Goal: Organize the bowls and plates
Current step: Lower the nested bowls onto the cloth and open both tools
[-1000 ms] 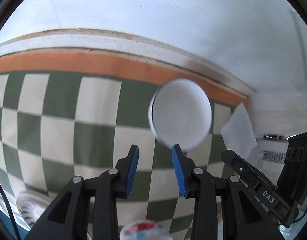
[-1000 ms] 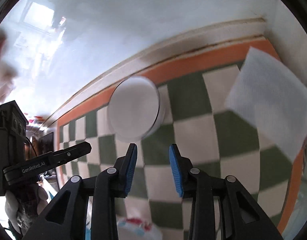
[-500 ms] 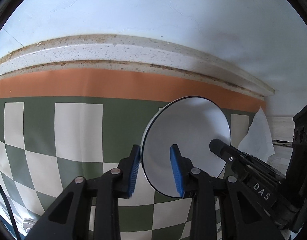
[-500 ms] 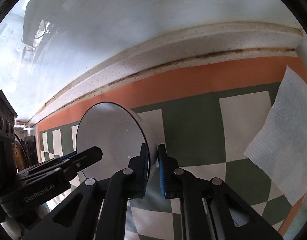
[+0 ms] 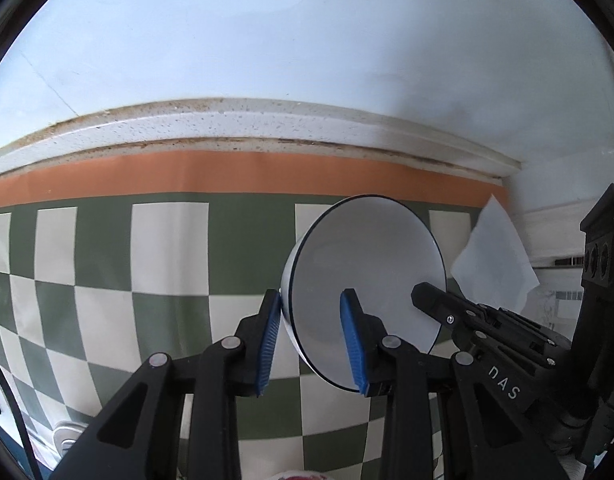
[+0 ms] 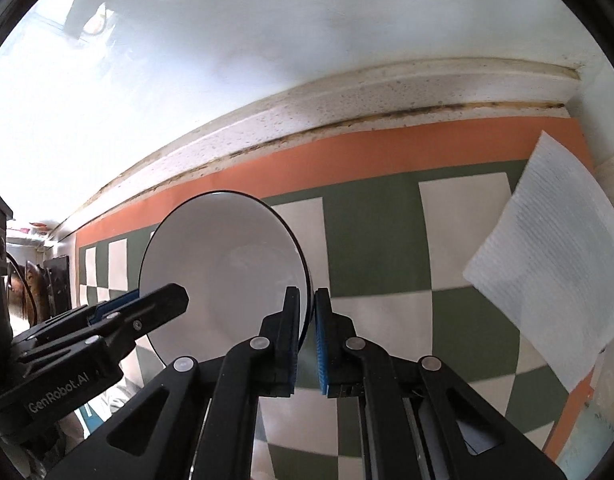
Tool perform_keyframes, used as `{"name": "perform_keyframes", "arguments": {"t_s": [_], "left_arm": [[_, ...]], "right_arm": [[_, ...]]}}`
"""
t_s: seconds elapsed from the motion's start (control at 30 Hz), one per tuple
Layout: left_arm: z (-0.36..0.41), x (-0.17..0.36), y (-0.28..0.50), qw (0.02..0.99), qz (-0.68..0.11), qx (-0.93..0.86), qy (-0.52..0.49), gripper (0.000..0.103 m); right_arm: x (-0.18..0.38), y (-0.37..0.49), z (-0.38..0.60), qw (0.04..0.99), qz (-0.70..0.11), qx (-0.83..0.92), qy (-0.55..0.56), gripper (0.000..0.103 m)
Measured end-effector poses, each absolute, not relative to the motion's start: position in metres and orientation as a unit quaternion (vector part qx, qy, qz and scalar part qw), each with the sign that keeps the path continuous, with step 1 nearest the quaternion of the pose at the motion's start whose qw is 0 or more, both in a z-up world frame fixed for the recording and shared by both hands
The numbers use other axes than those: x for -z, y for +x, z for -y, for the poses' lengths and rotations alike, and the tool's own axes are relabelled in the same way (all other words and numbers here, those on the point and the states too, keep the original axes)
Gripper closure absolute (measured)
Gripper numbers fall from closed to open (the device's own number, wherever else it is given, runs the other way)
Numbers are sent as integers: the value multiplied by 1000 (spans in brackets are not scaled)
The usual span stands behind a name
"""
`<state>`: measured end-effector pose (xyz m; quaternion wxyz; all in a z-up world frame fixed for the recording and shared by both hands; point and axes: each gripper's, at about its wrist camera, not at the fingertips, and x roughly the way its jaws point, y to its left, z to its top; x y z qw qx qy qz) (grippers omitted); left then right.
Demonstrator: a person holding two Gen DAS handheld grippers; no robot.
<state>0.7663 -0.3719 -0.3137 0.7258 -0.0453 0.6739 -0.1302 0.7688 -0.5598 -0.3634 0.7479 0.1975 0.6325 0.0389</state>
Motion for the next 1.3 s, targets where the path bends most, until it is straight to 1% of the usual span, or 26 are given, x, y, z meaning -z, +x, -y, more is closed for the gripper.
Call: {"name": "perform_keyframes", "arguments": {"t_s": [0.23, 0.47, 0.6, 0.73, 0.87, 1.03, 1.3], "left_arm": [[358, 279, 732, 737, -657, 150, -47, 75], [340, 242, 677, 748, -639, 175, -41, 75], [331, 231, 640, 750, -634, 185, -35, 75], [323, 224, 605, 753, -629, 192, -27, 75], [314, 224, 575, 751, -630, 198, -27, 75], [307, 235, 550, 741, -640, 202, -23, 75], [301, 260, 538, 729, -658, 190, -18, 75]], "right_arm": [[327, 730, 546, 765, -613, -40, 193, 94], [292, 674, 526, 778, -596, -37, 195, 94], [271, 629, 523, 785, -587, -35, 196, 94], [261, 590, 513, 789, -582, -36, 194, 94], [263, 556, 504, 787, -583, -37, 196, 94], [279, 519, 495, 777, -593, -40, 206, 94], [312, 501, 485, 760, -615, -42, 205, 94]]}}
